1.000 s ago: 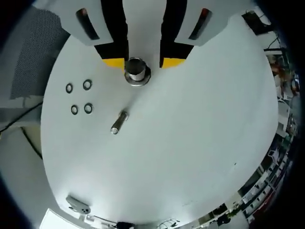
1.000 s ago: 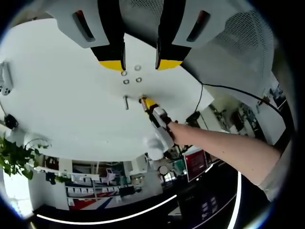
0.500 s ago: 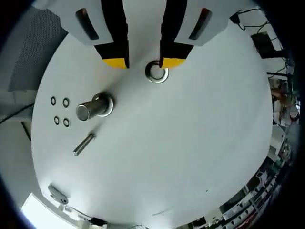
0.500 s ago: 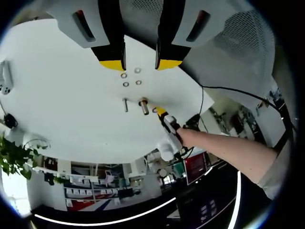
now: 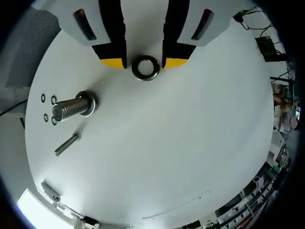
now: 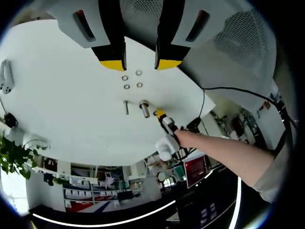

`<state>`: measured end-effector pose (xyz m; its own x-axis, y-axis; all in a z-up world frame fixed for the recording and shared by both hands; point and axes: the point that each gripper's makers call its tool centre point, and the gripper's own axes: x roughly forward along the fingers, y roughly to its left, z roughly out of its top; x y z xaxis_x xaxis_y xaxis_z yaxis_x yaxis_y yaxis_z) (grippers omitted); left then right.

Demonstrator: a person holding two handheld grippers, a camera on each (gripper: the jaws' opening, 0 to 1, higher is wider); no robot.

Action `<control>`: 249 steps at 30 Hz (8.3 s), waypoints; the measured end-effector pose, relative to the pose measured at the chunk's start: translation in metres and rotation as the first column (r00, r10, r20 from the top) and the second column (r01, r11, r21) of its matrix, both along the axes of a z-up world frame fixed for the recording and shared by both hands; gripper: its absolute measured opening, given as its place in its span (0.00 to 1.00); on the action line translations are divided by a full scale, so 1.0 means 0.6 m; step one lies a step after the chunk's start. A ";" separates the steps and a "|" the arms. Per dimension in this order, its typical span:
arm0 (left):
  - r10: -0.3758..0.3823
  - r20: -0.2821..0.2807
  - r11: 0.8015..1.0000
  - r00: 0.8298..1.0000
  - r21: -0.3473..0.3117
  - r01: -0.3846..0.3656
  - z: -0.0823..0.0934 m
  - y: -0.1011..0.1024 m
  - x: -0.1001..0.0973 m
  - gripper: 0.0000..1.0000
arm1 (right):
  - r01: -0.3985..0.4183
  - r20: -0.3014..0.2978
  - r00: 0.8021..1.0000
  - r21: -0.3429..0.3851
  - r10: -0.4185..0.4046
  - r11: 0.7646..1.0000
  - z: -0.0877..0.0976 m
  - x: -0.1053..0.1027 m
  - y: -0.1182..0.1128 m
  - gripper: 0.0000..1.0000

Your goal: Place the washer onto the threaded stud by aligning its center hole with the stud, sliding it down to the base, and recovering from edge contact or off-axis alignment until the washer reaches the visible bottom stop.

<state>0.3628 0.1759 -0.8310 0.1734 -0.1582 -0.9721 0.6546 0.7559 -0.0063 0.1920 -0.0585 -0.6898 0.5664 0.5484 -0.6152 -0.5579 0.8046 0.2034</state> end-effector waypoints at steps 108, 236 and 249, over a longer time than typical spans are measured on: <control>-0.160 0.121 0.985 0.980 -0.048 0.167 0.090 -0.078 -0.045 0.19 | -0.001 0.017 1.000 0.036 0.000 0.999 0.011 0.001 0.005 0.26; 0.258 0.294 0.910 0.920 -0.393 -0.130 0.229 0.017 -0.191 0.37 | 0.017 -0.009 1.000 -0.017 -0.017 1.000 -0.004 0.000 -0.006 0.26; 0.334 0.293 0.864 0.896 -0.475 -0.166 0.245 0.039 -0.265 0.37 | 0.034 -0.054 0.998 -0.052 -0.037 0.998 -0.019 -0.007 -0.014 0.26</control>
<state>0.2040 0.1995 -0.6839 0.5822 -0.4451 -0.6804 0.4633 0.8693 -0.1722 0.1878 -0.0671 -0.7010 0.5493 0.4959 -0.6726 -0.5178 0.8337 0.1918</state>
